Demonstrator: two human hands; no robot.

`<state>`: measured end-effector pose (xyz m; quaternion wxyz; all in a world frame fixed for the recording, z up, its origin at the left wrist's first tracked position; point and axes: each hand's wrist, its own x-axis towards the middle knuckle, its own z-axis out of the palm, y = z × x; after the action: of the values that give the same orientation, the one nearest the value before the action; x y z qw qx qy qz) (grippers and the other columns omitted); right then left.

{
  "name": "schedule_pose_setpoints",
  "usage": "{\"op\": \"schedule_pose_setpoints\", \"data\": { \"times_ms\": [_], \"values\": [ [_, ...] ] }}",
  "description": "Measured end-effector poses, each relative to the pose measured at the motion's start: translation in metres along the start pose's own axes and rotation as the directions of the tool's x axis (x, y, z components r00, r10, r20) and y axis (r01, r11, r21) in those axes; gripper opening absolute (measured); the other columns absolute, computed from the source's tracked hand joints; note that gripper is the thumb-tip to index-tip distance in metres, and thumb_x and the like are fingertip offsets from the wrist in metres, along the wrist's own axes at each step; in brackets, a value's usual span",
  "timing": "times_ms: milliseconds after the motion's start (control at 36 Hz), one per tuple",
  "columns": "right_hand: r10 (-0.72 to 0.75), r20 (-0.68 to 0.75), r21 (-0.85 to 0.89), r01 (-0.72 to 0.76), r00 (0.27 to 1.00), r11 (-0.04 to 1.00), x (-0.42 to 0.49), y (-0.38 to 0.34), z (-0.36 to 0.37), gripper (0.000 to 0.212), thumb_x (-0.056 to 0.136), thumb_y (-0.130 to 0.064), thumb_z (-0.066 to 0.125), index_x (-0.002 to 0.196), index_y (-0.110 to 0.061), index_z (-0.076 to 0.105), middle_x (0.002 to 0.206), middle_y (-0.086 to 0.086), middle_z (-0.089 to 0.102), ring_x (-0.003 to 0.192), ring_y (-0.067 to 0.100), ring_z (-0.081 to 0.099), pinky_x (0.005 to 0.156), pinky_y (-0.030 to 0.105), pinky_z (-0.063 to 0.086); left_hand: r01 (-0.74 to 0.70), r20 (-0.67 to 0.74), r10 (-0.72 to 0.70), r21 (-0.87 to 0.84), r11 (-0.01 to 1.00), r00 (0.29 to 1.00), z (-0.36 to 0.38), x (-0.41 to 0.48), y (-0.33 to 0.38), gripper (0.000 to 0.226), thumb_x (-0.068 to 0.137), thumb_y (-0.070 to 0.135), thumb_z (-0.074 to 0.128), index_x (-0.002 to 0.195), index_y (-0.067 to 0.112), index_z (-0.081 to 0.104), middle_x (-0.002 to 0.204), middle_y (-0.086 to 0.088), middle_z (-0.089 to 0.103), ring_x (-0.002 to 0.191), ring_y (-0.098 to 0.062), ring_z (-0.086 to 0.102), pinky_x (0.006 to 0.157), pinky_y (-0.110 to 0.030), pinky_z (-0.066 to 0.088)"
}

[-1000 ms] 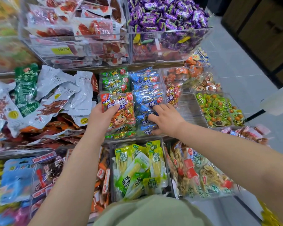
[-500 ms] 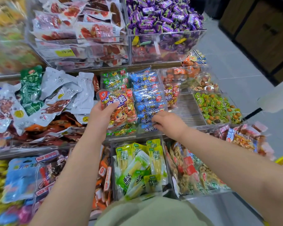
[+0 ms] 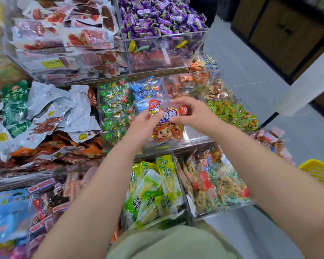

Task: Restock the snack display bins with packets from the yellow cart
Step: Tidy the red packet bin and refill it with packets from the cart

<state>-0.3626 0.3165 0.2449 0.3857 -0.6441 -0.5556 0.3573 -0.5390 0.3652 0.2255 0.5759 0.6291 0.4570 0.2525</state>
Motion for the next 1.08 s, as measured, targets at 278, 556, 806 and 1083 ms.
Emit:
{"op": "schedule_pose_setpoints", "data": {
  "times_ms": [278,556,806,1083],
  "values": [
    [0.243,-0.426,0.21,-0.166,0.872,0.964,0.005,0.058,-0.053,0.027,0.072,-0.025,0.08,0.085,-0.034,0.059,0.088,-0.012,0.063,0.071,0.0,0.059,0.062,0.016,0.05,-0.041,-0.067,0.115,0.667,0.744,0.991,0.042,0.062,0.006,0.089,0.088,0.066,0.043,0.154,0.014,0.013,0.162,-0.007,0.001,0.148,-0.026,-0.014,0.118,-0.047,-0.001],
    [0.384,-0.236,-0.008,-0.397,0.893,0.918,0.052,0.119,-0.05,0.03,0.074,-0.021,0.079,0.094,-0.022,0.058,0.083,-0.013,0.054,0.071,0.0,0.049,0.054,0.013,0.035,0.165,-0.206,0.111,0.94,0.3,0.972,0.05,0.116,-0.042,0.089,0.087,0.072,0.022,0.154,0.015,0.01,0.161,-0.012,0.008,0.148,-0.033,0.004,0.117,-0.051,0.001],
    [0.338,-0.103,-0.153,-0.351,0.935,0.924,0.12,0.156,-0.032,0.023,0.073,-0.01,0.078,0.089,-0.012,0.062,0.086,0.0,0.057,0.077,0.014,0.052,0.058,0.021,0.035,0.206,-0.234,0.107,0.952,0.228,0.966,0.051,0.124,-0.053,0.109,0.064,0.085,0.008,0.154,0.023,0.005,0.162,-0.011,0.002,0.148,-0.033,-0.002,0.117,-0.052,-0.005],
    [0.357,-0.247,-0.187,-0.406,0.901,0.894,0.167,0.187,-0.009,0.072,0.071,-0.024,0.081,0.132,-0.027,0.043,0.119,0.005,0.029,0.099,0.016,0.039,0.076,-0.001,0.034,0.198,-0.239,0.134,0.945,0.259,0.962,0.051,0.126,-0.055,0.111,0.064,0.087,0.014,0.154,0.023,0.004,0.162,-0.01,-0.001,0.148,-0.031,-0.005,0.117,-0.049,-0.008]
  ]
}}
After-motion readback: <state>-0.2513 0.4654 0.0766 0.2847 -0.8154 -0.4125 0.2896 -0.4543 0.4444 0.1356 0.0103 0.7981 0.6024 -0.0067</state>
